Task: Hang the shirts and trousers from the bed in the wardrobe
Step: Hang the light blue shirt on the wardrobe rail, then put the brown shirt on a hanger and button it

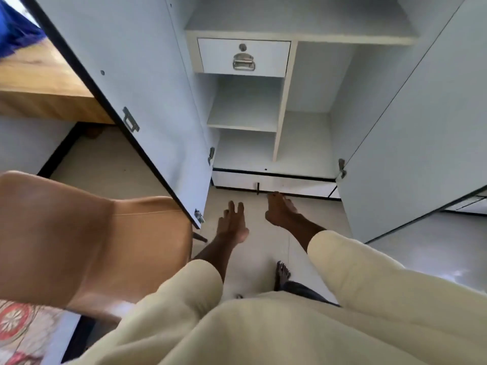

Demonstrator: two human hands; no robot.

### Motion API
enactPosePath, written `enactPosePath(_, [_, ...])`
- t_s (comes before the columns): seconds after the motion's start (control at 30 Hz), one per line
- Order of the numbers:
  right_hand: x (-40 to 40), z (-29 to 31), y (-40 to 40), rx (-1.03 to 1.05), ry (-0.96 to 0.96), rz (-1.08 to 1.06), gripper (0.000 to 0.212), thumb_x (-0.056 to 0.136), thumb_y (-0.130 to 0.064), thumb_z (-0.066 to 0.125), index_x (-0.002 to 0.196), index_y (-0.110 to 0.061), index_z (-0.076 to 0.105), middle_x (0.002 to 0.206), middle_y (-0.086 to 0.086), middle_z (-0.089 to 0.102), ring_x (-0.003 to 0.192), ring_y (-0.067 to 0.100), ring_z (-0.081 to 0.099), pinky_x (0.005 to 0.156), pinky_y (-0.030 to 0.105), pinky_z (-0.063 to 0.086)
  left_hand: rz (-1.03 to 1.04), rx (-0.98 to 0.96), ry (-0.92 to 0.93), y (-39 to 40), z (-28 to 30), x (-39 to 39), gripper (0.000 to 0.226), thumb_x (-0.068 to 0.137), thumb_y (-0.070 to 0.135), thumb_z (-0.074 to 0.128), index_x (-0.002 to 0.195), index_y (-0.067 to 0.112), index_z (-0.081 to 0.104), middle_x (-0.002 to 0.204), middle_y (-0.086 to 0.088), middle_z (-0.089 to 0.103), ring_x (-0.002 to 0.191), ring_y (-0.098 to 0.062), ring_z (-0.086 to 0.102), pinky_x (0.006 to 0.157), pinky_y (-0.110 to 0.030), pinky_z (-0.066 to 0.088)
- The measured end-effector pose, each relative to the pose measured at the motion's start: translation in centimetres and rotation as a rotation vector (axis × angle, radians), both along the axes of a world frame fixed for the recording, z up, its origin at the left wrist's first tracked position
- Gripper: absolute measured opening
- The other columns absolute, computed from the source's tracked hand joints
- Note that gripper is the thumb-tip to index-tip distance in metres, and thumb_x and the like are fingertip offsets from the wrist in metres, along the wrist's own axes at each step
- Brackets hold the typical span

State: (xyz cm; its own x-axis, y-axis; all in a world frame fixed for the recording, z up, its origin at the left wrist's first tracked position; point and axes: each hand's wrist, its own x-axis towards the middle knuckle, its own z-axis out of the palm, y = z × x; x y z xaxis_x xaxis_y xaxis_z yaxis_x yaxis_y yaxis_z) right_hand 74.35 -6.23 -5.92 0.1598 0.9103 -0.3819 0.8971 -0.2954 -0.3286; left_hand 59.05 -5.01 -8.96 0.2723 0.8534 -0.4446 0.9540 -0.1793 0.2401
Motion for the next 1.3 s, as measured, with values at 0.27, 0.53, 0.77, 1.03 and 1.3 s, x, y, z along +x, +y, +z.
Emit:
enactPosePath(0.27, [-5.0, -5.9, -8.5, -0.172, -0.001, 0.214, 0.035, 0.086, -0.011, 0.053, 0.120, -0.005, 0.047, 0.130, 0.018, 0.049, 0.118, 0.037, 0.051, 0.093, 0.040, 0.045, 0.099, -0.138, 0.053, -11.2, -4.2, -6.7, 0.067, 0.087, 0.011, 0.057, 0.146, 0.011, 0.025, 0.153, -0.018, 0.021, 0.131, -0.041, 0.039, 0.101, -0.049, 0.042])
enactPosePath(0.53, [-3.7, -6.4, -12.5, -0.127, -0.005, 0.452, 0.034, 0.087, -0.010, 0.051, 0.120, -0.003, 0.048, 0.125, 0.019, 0.054, 0.114, 0.037, 0.055, 0.091, 0.038, 0.046, 0.364, -0.064, 0.031, -18.8, -4.4, -5.5, 0.058, 0.086, 0.015, 0.058, 0.139, 0.009, 0.036, 0.139, -0.015, 0.040, 0.122, -0.036, 0.045, 0.093, -0.046, 0.044])
enactPosePath(0.77, [-1.8, -8.8, -20.6, -0.162, -0.126, 0.792, 0.029, 0.085, -0.012, 0.051, 0.113, -0.007, 0.055, 0.119, 0.012, 0.063, 0.111, 0.033, 0.059, 0.093, 0.035, 0.042, 0.449, -0.033, 0.073, -28.4, -6.0, -2.5, 0.051, 0.087, 0.023, 0.062, 0.133, 0.007, 0.048, 0.135, -0.013, 0.050, 0.127, -0.030, 0.043, 0.108, -0.040, 0.033])
enactPosePath(1.03, [-4.8, -8.6, -26.4, -0.132, -0.108, 0.945, 0.009, 0.086, -0.009, 0.050, 0.094, -0.013, 0.049, 0.113, 0.013, 0.064, 0.104, 0.034, 0.060, 0.085, 0.033, 0.042, 0.707, -0.086, 0.006, -37.8, -5.8, -4.9, 0.028, 0.082, 0.009, 0.053, 0.110, 0.003, 0.053, 0.119, -0.016, 0.056, 0.113, -0.033, 0.050, 0.092, -0.037, 0.040])
enactPosePath(1.3, [-14.2, -8.3, -31.3, -0.095, -0.127, 1.089, 0.020, 0.083, -0.005, 0.049, 0.102, -0.004, 0.055, 0.111, 0.015, 0.062, 0.102, 0.035, 0.058, 0.085, 0.036, 0.045, 0.943, -0.030, -0.040, -45.4, -6.2, -11.3, 0.027, 0.082, 0.010, 0.053, 0.108, 0.004, 0.054, 0.117, -0.015, 0.057, 0.114, -0.033, 0.051, 0.094, -0.036, 0.040])
